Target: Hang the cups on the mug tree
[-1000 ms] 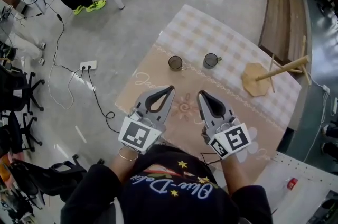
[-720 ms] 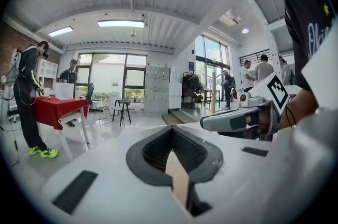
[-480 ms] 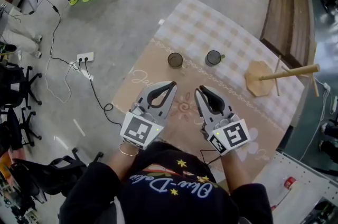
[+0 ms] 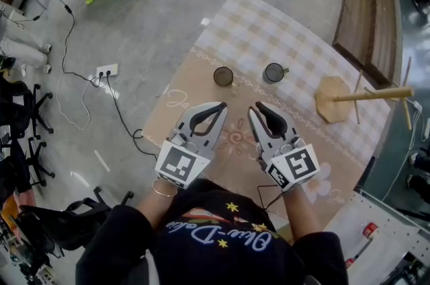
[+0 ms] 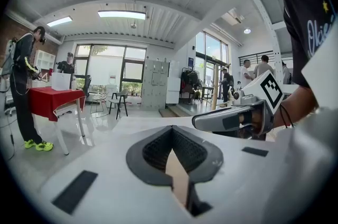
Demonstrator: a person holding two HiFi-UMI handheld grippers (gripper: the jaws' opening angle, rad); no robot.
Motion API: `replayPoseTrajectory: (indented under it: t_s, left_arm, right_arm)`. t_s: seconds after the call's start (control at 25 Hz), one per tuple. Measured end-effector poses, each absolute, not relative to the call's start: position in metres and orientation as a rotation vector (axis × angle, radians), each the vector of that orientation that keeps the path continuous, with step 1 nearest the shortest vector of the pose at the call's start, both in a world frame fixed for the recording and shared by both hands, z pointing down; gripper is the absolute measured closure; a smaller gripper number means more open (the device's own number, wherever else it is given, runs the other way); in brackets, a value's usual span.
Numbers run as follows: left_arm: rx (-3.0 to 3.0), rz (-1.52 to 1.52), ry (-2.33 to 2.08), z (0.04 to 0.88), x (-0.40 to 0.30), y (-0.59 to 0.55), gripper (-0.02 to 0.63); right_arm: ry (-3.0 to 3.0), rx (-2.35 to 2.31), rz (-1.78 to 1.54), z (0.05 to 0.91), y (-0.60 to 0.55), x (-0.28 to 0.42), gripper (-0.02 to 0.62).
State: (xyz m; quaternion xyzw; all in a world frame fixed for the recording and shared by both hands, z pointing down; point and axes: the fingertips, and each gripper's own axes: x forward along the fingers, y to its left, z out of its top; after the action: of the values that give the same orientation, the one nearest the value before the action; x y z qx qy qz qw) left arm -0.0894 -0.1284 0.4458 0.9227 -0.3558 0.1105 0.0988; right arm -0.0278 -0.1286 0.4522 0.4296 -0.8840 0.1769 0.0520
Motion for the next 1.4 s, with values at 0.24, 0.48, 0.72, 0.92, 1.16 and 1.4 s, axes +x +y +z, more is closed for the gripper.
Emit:
replayPoseTrajectory:
  t_s: [0.24, 0.48, 0.72, 0.92, 1.16, 1.4]
  left_arm:
    - [2.721, 0.331, -1.041, 0.452, -0.09, -0.136, 0.604]
    - [2.713, 0.334, -1.052, 0.458, -0.094, -0.146, 0.604]
    - [2.7, 0.344, -1.049, 0.464, -0.096, -0.15, 0.604]
    - [2.678, 0.344, -1.049, 0.47, -0.099, -0.154, 0.604]
    - [2.68, 0.36, -1.049, 0.476, -0.103, -0.158, 0.604]
    - [2.673, 0.372, -1.045, 0.482, -0.107, -0.159, 0.604]
  right_arm:
    - [-2.672, 1.287, 0.548, 0.463, -0.144, -0.03, 0.508]
    - [-2.665, 1.232, 0.586, 0.478, -0.154, -0.036, 0.5]
    - [-2.653, 1.17, 0.605, 0.489, -0.16, -0.043, 0.485]
    - [-2.629, 1.129, 0.616, 0.502, -0.165, -0.047, 0.482]
    - [-2.601, 1.052, 0.6, 0.514, -0.171, -0.055, 0.456]
    - [-2.545, 1.009, 0.569, 0.529, -0.176, -0.057, 0.454]
